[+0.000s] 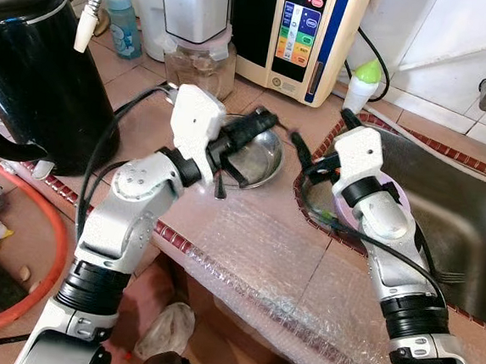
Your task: Kitchen organization
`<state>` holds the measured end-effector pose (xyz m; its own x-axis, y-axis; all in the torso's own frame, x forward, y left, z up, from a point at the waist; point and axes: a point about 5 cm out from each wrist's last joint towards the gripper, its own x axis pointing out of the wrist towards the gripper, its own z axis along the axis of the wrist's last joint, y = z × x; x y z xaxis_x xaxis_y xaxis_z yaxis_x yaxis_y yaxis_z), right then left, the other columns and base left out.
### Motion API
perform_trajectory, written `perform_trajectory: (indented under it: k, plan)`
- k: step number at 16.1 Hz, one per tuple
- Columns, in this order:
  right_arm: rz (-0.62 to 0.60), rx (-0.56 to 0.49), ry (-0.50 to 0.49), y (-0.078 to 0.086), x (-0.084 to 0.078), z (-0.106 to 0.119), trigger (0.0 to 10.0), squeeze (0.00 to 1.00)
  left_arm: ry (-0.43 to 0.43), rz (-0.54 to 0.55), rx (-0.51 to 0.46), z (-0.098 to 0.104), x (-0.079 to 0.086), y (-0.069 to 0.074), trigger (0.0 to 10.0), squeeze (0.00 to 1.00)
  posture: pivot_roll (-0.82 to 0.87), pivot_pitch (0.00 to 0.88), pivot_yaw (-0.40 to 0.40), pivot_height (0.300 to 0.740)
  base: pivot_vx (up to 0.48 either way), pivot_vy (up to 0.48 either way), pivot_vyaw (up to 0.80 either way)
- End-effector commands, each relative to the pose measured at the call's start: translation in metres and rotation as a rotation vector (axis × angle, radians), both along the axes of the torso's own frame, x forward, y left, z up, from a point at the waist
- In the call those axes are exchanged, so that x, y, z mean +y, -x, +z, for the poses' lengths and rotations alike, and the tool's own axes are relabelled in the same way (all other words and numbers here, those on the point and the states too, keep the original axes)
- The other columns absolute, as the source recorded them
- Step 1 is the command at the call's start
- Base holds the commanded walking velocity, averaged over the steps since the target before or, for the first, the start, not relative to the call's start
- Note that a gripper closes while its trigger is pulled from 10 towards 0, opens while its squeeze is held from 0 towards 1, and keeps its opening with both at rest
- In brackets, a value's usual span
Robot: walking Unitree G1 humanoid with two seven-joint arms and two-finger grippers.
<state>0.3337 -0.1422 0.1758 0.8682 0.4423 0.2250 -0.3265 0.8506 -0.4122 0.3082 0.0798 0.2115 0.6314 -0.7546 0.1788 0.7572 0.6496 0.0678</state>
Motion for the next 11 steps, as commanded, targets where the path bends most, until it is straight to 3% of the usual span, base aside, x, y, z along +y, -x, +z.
perform_trajectory:
  k: [1,4,7,8,11]
  plan:
    - [0.064,-0.034,0.032,0.002,0.009,0.008,10.0,0.00,-0.021,-0.014,-0.008,0.002,-0.004,-0.001,0.0,0.00,0.02,0.048,0.019,0.740,0.000,0.000,0.00]
    - [0.251,-0.002,0.122,0.011,0.028,0.000,10.0,0.00,-0.025,-0.022,-0.011,0.003,-0.007,-0.002,0.0,0.00,0.02,0.049,0.021,0.740,0.000,0.000,0.00]
    - [0.260,-0.012,0.147,0.008,0.031,0.002,10.0,0.00,-0.039,-0.040,-0.013,0.002,-0.009,-0.001,0.0,0.00,0.02,0.049,0.023,0.740,0.000,0.000,0.00]
    - [0.242,-0.036,0.156,0.005,0.032,0.004,0.0,0.00,-0.047,-0.069,-0.014,0.002,-0.012,0.002,0.0,0.00,0.02,0.049,0.023,0.740,0.000,0.000,0.00]
    - [0.202,-0.051,0.146,0.000,0.035,0.007,0.0,0.00,-0.057,-0.086,-0.018,0.002,-0.015,0.005,0.0,0.00,0.03,0.047,0.020,0.740,0.000,0.000,0.00]
